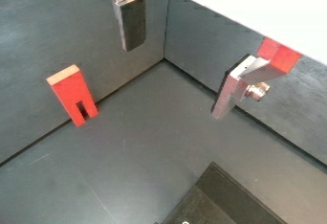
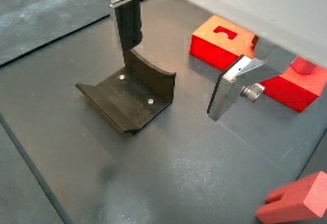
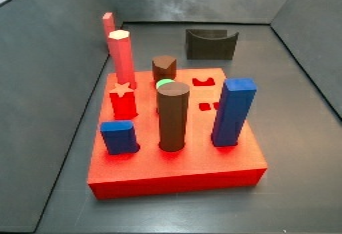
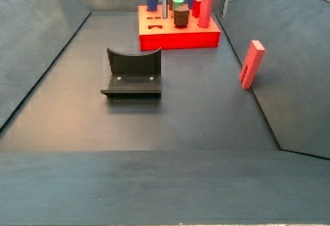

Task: Pick up the double-square object. Move up. Move to above the board. Insert the double-square object.
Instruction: Pick up the double-square object.

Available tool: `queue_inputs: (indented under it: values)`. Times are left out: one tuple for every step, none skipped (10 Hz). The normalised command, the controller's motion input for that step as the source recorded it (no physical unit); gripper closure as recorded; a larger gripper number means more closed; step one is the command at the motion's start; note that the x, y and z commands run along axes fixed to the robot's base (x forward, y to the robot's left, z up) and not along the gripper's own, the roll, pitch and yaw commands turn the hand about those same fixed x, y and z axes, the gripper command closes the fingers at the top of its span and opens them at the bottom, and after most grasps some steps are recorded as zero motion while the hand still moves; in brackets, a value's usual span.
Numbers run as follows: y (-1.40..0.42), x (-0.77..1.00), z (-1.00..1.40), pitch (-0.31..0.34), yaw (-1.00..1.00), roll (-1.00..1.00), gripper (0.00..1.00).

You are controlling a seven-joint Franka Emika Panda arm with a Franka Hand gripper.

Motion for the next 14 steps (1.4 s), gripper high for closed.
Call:
queue_inputs:
  values:
    - [0.00,-0.06,-0.03,-0.040,0.00,0.02,0.00]
    - [-0.11,-0.67,-0.17,-0.173,-0.06,0.04,0.00]
    - [-0.09,-1.00,-0.24,-0.216,0.00,0.01,0.00]
    - [-0.11,-1.00,-0.20,-0.193,0.00,0.06,0.00]
    - [-0.20,-1.00,-0.10,-0.219,0.00,0.06,0.00]
    - [-0.19,-0.89,-0.15,-0.203,-0.01,0.03,0.00]
    - [-0.17,-0.86,-0.25,-0.154,0.00,0.07,0.00]
    - [-0.20,-0.96,-0.29,-0.199,0.00,0.07,0.00]
    - [-0.19,-0.83,-0.38,-0.149,0.00,0.12,0.00]
    - [-0.13,-0.63,-0.48,-0.074,0.00,0.16,0.00]
    - [-0.12,-0.59,-0.47,-0.021,0.01,0.21,0.00]
    - [-0.10,-0.53,-0.40,0.000,0.01,0.25,0.00]
    - [-0.08,-0.35,-0.26,0.000,0.00,0.24,0.00]
    - [-0.09,-0.18,0.00,0.000,0.00,0.12,0.00]
